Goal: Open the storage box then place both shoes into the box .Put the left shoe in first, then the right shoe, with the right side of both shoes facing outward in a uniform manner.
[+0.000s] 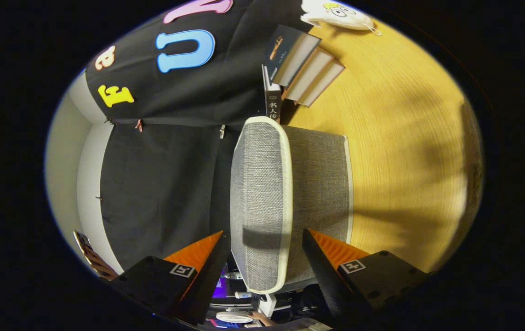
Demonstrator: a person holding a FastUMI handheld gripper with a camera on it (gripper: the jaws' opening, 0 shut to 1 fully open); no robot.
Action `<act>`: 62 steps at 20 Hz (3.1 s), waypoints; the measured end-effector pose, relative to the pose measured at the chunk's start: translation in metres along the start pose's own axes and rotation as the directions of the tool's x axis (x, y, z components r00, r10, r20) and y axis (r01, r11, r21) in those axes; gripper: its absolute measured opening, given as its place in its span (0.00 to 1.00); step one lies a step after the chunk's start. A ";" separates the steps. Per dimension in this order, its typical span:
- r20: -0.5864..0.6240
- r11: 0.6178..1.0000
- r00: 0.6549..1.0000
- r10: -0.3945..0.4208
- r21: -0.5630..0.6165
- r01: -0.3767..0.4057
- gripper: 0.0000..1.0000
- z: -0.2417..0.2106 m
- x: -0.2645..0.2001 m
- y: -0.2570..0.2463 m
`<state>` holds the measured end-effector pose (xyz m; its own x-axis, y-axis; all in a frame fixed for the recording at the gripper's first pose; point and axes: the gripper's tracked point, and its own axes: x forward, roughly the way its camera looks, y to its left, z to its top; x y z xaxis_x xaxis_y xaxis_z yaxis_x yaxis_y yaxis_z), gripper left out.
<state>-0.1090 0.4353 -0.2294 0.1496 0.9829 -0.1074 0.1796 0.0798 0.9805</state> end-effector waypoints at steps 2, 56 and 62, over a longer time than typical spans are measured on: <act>-0.006 0.997 0.999 0.044 0.060 -0.044 0.96 -0.005 0.005 -0.001; -0.071 0.881 0.996 0.050 -0.468 -0.078 0.97 -0.089 0.171 0.223; 0.043 0.884 0.994 0.100 -0.463 -0.069 0.97 -0.060 0.085 0.227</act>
<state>-0.1142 0.5469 -0.0065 0.2080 0.9780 -0.0160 -0.3019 0.0798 0.9500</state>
